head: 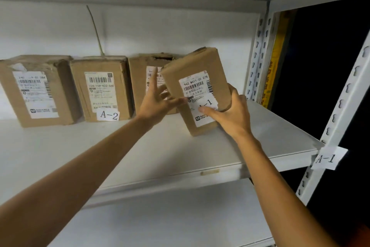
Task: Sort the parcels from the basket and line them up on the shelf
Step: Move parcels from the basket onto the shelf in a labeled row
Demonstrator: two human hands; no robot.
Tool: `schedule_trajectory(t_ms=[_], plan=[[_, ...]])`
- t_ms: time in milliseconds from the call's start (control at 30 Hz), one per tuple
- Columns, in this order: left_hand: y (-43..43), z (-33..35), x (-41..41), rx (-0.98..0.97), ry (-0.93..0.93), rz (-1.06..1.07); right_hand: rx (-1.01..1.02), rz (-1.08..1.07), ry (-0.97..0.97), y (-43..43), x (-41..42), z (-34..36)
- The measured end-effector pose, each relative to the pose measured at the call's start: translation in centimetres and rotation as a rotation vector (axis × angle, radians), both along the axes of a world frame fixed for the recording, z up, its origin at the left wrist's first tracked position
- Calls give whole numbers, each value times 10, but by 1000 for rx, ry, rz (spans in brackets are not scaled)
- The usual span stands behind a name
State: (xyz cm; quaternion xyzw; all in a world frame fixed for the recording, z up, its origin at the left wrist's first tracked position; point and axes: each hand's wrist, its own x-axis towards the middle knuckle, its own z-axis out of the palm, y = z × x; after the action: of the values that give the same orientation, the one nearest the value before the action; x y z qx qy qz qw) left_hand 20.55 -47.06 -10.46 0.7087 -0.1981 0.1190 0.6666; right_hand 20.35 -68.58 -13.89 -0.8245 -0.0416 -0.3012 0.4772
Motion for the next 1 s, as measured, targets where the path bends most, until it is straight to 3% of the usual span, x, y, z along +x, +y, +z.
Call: schedule_trajectory(t_ms=[367,733,867,1000], plan=[[-66,-18,13,-1,-48,38,39,153,6,-39,22,8],[-109,-19,75,171,-156,396,136,142,134,-48,92,3],[-113,-17,91,228,-137,517,30,143,175,-45,121,5],[-114,-18,106,133,-58,563,-15,59,148,-38,141,7]])
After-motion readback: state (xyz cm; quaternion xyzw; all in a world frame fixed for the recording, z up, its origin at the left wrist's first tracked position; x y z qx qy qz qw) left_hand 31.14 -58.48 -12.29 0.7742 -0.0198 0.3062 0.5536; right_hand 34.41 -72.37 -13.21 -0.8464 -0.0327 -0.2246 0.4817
